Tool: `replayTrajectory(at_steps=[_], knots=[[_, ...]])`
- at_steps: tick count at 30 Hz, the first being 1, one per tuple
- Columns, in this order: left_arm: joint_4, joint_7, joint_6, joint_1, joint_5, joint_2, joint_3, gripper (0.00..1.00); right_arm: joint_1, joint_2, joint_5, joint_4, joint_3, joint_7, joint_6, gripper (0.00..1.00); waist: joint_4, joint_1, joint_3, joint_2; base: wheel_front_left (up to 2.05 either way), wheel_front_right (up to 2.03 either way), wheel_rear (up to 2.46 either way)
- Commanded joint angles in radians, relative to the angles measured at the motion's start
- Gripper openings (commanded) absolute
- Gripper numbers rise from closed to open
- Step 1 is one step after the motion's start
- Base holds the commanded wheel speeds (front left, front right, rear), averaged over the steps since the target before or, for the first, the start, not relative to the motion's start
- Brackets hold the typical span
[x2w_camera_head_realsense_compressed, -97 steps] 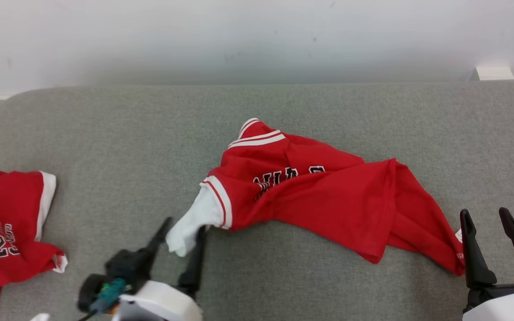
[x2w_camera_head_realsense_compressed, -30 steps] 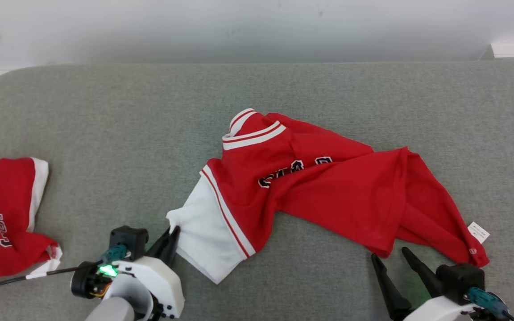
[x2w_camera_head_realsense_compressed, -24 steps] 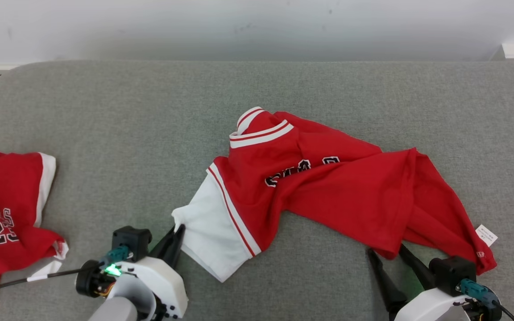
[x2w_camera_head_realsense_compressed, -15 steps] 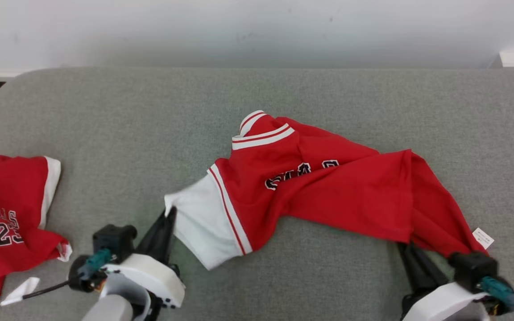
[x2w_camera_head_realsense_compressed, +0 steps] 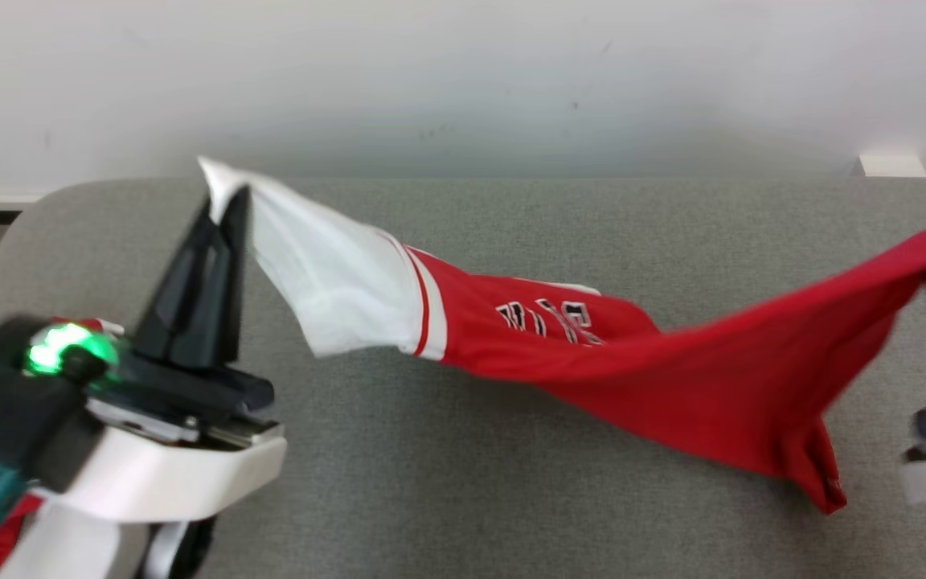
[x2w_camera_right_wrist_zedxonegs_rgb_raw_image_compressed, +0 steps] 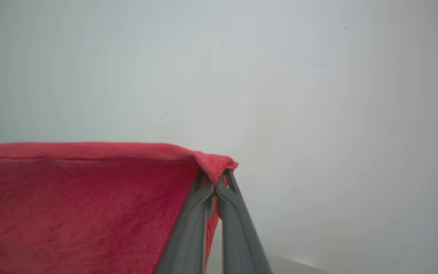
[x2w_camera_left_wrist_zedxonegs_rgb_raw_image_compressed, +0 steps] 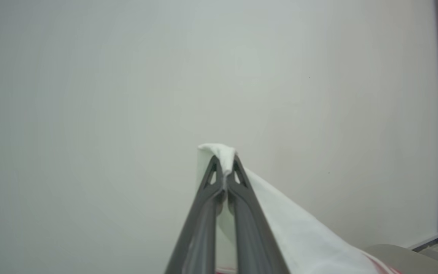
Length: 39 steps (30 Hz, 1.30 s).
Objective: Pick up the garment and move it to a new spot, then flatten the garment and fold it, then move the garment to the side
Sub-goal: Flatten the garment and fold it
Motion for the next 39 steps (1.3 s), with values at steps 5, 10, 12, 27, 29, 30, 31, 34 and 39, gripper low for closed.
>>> replayTrajectory(at_steps=[5,10,12,27,29,30,31,34,39], knots=[[-0.192,0.069,0.013,-0.102,0.062,0.065,0.035,0.00,-0.073,-0.062,-0.032,-0.171,-0.106,0.075,-0.002,0.00,-0.006,0.0000,-0.022,-0.0001,0.00,0.00,0.00],[-0.280,0.149,0.000,-0.236,0.078,0.084,0.046,0.00,-0.161,-0.107,-0.019,-0.258,-0.180,0.146,-0.002,0.00,-0.006,0.0000,-0.014,-0.0001,0.00,0.00,0.00],[-0.251,0.174,-0.011,-0.284,0.057,0.074,0.040,0.00,-0.205,-0.121,0.003,-0.236,-0.187,0.160,-0.002,0.00,-0.009,0.0000,-0.005,-0.0001,0.00,0.00,0.00],[0.697,0.017,-0.169,-0.765,-0.128,-0.157,0.019,0.00,-0.772,-0.099,0.114,0.450,0.074,0.030,-0.002,0.00,-0.031,0.0000,0.081,-0.0001,0.00,0.00,0.00],[0.834,-0.019,-0.179,-0.843,-0.130,-0.177,0.039,0.00,-0.858,-0.065,0.121,0.566,0.102,-0.011,-0.002,0.00,-0.040,0.0000,0.071,-0.0001,0.00,0.00,0.00],[0.893,-0.029,-0.182,-0.877,-0.129,-0.184,0.051,0.00,-0.895,-0.047,0.122,0.623,0.112,-0.026,-0.002,0.00,-0.044,0.0000,0.066,-0.0001,0.00,0.00,0.00],[0.948,-0.034,-0.185,-0.904,-0.131,-0.191,0.057,0.00,-0.931,-0.028,0.131,0.684,0.120,-0.039,-0.002,0.00,-0.048,0.0000,0.061,-0.0001,0.00,0.00,0.00],[1.093,-0.046,-0.182,-0.946,-0.147,-0.208,0.092,0.00,-1.010,0.031,0.154,0.871,0.156,-0.069,-0.002,0.00,-0.055,0.0000,0.051,-0.0001,0.00,0.00,0.00],[1.303,-0.047,-0.175,-0.900,-0.164,-0.248,0.126,0.00,-1.026,0.114,0.214,1.136,0.209,-0.113,-0.002,0.00,-0.049,0.0000,0.069,-0.0001,0.00,0.00,0.00]])
